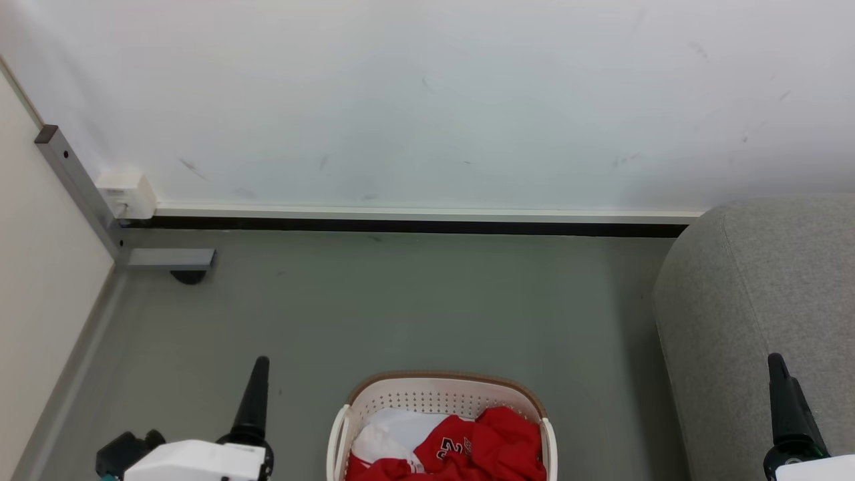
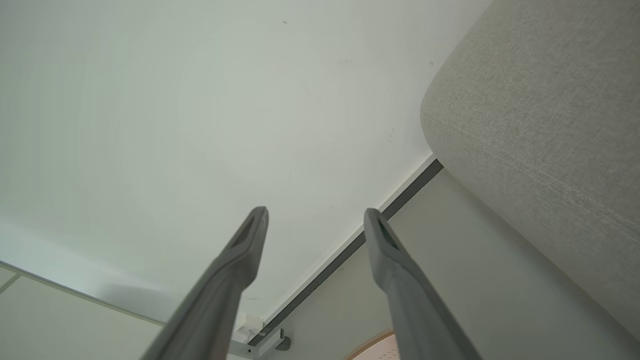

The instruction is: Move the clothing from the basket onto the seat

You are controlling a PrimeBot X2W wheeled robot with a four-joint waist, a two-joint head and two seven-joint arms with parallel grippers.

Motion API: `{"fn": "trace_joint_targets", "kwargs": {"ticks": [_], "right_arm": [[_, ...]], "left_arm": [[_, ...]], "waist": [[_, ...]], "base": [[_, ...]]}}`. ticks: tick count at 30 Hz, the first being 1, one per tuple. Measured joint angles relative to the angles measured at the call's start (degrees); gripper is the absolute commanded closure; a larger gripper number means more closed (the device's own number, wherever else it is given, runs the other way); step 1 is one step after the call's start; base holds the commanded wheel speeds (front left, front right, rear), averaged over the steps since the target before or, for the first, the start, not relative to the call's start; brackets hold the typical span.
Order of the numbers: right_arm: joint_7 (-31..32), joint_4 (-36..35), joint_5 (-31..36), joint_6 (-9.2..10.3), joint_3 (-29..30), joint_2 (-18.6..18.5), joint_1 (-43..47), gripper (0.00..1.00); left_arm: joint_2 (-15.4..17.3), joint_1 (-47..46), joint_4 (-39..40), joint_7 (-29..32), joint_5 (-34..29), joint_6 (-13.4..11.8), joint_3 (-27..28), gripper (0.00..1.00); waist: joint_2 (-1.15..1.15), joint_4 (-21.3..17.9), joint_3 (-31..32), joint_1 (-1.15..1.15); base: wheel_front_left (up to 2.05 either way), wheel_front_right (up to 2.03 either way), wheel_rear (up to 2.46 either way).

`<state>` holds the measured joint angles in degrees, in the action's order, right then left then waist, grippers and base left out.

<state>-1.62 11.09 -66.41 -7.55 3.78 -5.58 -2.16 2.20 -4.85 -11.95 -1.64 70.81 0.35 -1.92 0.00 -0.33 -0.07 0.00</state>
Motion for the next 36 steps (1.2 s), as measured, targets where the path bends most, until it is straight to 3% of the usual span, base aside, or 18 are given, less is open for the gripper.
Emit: {"fn": "trace_joint_targets", "kwargs": {"ticks": [16, 36], "right_arm": [[-3.09, -2.12, 20.15, 0.0, -0.93, -2.4, 1.13, 0.0], [-6.53, -2.74, 34.2, 0.0, -2.5, -3.7, 1.51, 0.0]], "left_arm": [[0.07, -0.48, 0.87, -3.09, -17.22, -4.14, -3.65, 0.0], [0.2, -0.59, 0.02, -6.48, -31.37, -6.11, -6.05, 0.0]], "waist": [[0.0, -0.14, 0.12, 0.0], [0.0, 0.13, 0.37, 0.0]], "base": [[0.0, 0.0, 0.0], [0.0, 0.0, 0.0]]}}
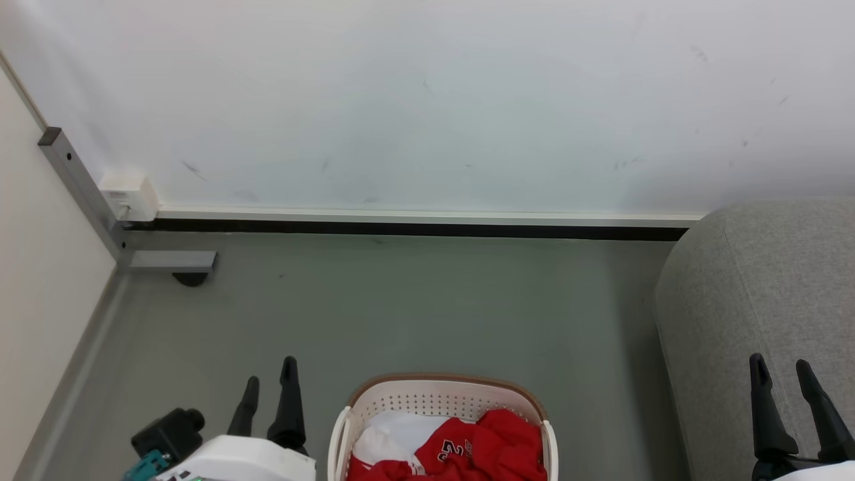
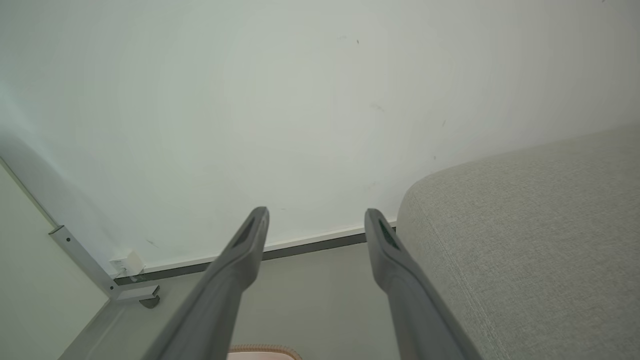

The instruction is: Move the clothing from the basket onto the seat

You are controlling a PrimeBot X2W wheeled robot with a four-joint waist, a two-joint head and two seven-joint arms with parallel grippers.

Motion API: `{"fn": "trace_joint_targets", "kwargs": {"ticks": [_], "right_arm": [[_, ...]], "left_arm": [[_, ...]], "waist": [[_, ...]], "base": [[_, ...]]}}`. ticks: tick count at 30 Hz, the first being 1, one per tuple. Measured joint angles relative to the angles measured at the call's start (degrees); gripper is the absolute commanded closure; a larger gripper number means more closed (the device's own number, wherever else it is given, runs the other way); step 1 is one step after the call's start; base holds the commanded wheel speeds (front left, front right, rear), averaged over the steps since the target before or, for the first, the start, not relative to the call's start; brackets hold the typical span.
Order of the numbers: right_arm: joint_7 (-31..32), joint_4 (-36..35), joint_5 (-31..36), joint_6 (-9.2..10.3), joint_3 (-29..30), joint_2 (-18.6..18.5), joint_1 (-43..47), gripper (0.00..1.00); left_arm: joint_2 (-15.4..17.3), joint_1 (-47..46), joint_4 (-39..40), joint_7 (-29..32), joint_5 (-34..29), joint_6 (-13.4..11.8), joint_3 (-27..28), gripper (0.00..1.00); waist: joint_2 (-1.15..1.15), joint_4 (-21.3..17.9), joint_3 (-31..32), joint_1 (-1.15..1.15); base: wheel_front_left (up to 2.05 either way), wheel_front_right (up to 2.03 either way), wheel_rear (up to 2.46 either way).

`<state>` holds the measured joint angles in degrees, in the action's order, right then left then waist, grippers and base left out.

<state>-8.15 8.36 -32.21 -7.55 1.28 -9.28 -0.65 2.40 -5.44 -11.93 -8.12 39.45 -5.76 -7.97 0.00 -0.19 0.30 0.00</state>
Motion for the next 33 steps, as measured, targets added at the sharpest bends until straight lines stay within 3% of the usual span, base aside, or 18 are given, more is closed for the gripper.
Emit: {"fn": "trace_joint_targets", "kwargs": {"ticks": [33], "right_arm": [[-4.24, -0.35, 16.17, 0.0, -0.86, -1.53, 1.14, 0.0]], "left_arm": [[0.13, -0.49, -0.3, -4.21, -18.22, -2.98, -2.05, 0.0]], "waist": [[0.0, -0.18, 0.4, 0.0]], "base": [[0.0, 0.0, 0.0]]}}
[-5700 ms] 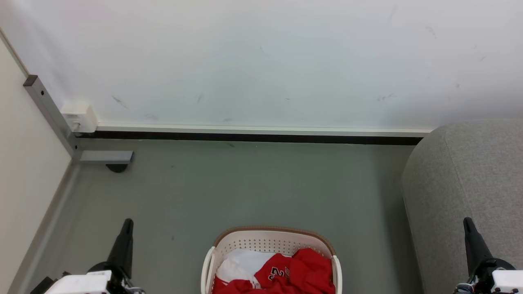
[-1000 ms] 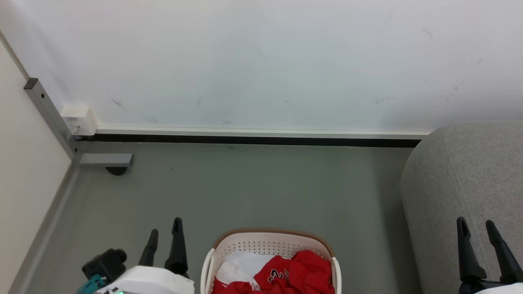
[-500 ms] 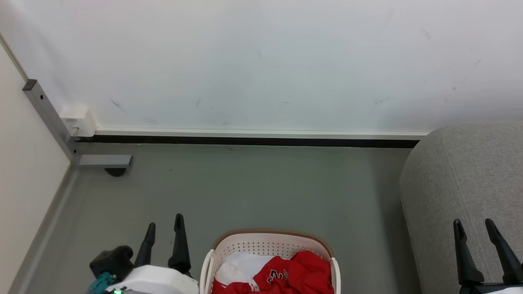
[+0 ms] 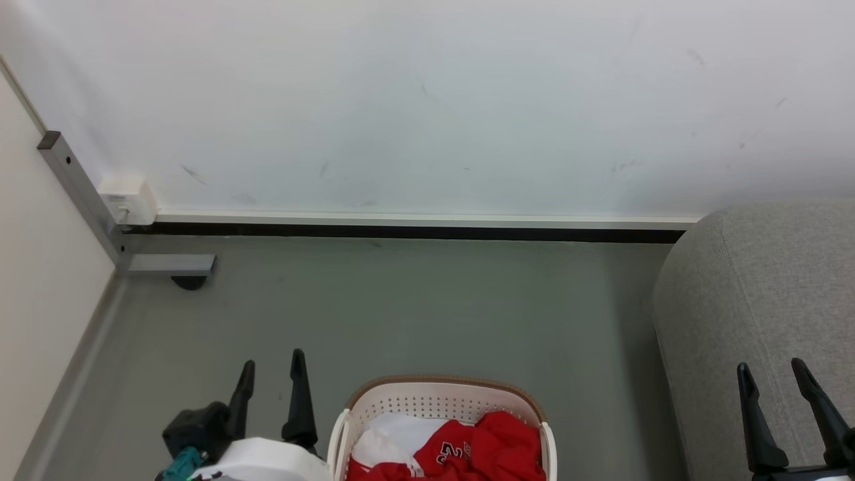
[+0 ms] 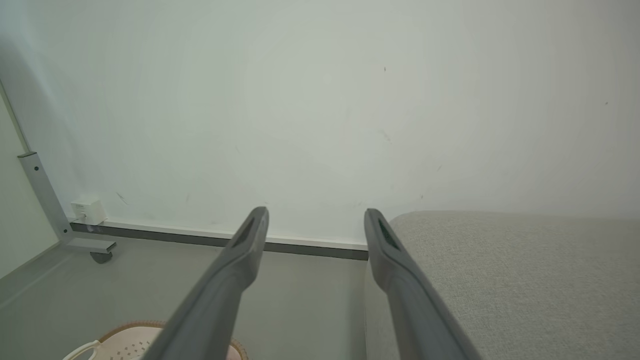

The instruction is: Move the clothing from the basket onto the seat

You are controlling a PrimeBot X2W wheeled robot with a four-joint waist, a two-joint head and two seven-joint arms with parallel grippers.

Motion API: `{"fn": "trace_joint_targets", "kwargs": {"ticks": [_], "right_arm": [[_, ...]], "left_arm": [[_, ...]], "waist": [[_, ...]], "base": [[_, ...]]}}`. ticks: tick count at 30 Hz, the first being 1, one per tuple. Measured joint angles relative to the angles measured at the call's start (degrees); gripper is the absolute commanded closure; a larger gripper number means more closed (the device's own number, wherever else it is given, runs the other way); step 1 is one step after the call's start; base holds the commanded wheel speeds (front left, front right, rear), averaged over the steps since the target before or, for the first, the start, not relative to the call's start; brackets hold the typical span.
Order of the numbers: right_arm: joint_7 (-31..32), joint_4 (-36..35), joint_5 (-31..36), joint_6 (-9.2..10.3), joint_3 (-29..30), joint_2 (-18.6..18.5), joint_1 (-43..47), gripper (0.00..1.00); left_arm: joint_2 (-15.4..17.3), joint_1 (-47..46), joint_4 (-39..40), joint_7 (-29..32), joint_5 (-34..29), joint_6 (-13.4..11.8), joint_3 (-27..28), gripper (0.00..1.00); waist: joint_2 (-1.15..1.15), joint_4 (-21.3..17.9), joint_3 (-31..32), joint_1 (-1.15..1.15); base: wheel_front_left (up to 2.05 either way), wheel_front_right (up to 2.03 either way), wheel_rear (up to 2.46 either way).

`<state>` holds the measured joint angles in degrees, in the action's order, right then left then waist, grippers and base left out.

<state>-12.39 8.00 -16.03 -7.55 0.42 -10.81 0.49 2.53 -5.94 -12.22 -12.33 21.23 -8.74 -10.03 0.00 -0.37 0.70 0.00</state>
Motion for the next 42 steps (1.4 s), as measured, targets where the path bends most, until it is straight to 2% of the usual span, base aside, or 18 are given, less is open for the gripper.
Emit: {"fn": "trace_joint_targets", "kwargs": {"ticks": [15, 26, 42], "right_arm": [[-1.65, -0.08, 5.09, 0.0, -0.08, -0.34, 0.68, 0.0], [-2.65, 0.43, 3.7, 0.0, 0.67, 0.11, 0.79, 0.0], [-2.65, 1.32, 2.31, 0.0, 1.07, 0.23, 0.71, 0.0]], "left_arm": [[0.07, 0.0, 0.01, -1.82, -6.05, -1.4, -1.31, 0.0], [0.11, -0.01, -1.27, -2.8, -8.11, -1.74, -1.96, 0.0], [0.13, -0.04, -2.49, -2.8, -7.68, -1.25, -1.79, 0.0]], "waist": [[0.0, 0.01, 0.16, 0.0], [0.0, 0.02, 0.32, 0.0], [0.0, -0.69, -0.03, 0.0]], "base": [[0.0, 0.0, 0.0], [0.0, 0.0, 0.0], [0.0, 0.0, 0.0]]}}
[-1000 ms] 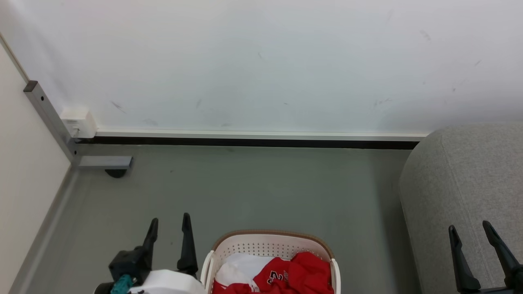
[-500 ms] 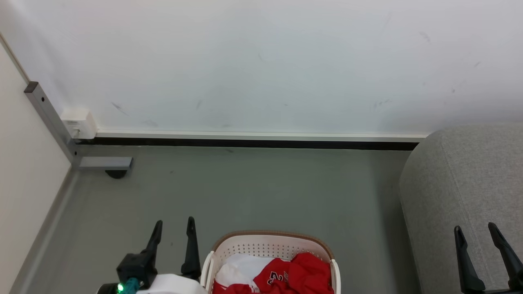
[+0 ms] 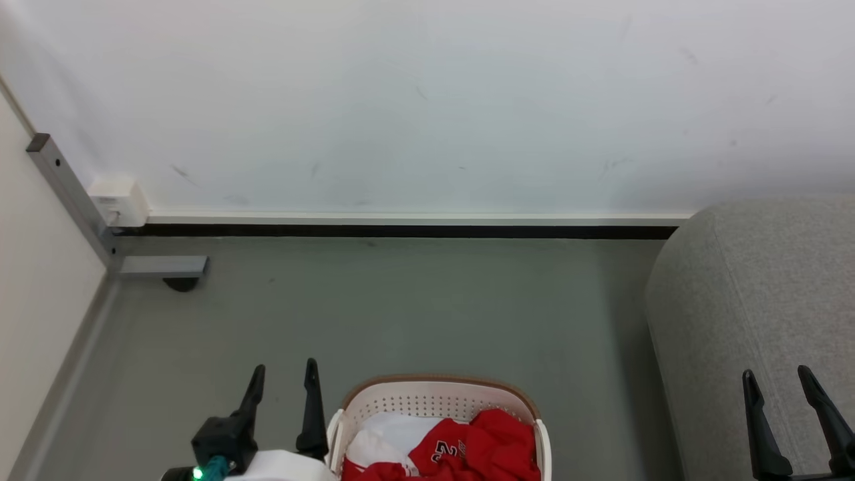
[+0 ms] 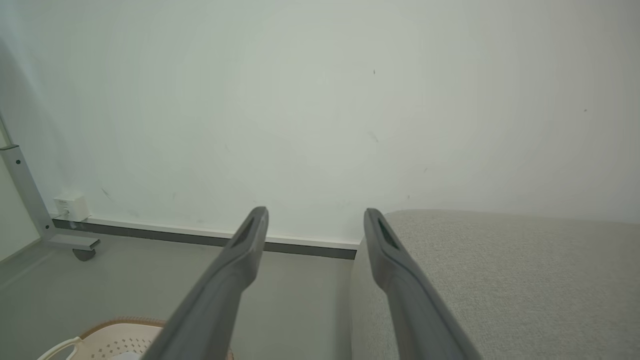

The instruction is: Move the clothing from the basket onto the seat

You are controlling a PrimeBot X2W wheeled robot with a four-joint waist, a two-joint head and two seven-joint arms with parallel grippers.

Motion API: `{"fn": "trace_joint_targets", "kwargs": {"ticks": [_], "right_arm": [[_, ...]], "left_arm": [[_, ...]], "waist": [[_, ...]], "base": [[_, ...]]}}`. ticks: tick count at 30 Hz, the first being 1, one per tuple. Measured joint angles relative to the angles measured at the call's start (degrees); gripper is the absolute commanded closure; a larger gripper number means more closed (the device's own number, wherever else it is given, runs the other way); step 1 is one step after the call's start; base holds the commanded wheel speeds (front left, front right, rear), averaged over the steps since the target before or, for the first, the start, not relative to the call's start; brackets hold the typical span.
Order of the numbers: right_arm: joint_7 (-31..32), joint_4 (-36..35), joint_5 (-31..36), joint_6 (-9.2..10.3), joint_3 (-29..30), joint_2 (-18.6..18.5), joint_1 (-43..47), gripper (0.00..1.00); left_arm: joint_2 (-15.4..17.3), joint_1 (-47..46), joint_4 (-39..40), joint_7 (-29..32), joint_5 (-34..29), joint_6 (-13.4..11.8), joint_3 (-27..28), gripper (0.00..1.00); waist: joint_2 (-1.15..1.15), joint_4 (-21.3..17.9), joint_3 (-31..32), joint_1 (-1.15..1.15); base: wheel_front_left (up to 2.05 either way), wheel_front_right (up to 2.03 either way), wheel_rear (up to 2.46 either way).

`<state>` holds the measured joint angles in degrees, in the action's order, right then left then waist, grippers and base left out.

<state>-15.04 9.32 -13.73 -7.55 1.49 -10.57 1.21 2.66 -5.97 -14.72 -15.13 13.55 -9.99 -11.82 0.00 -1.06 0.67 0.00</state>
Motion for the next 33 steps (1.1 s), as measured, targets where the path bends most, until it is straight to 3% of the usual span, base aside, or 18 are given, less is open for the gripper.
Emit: {"fn": "trace_joint_targets", "kwargs": {"ticks": [10, 24, 33], "right_arm": [[-0.01, -1.14, -0.94, 0.0, -0.65, -0.04, -1.69, 0.0], [0.0, -2.61, -4.55, 0.0, -2.05, 1.23, -8.16, 0.0], [0.0, -3.19, -6.66, 0.0, -3.33, 1.82, -12.75, 0.0]], "left_arm": [[0.02, -3.98, -6.25, 0.6, -1.68, 2.15, -4.05, 0.0], [3.47, -18.34, -20.35, 25.09, -7.27, 14.04, -16.82, 0.0], [2.92, -23.63, -28.53, 32.5, -6.97, 16.8, -21.83, 0.0]], "waist": [[0.0, -2.88, -3.81, 0.0], [0.0, -8.48, -13.77, 0.01], [0.0, -12.35, -20.91, 0.01]], "base": [[0.0, 0.0, 0.0], [0.0, 0.0, 0.0], [0.0, 0.0, 0.0]]}}
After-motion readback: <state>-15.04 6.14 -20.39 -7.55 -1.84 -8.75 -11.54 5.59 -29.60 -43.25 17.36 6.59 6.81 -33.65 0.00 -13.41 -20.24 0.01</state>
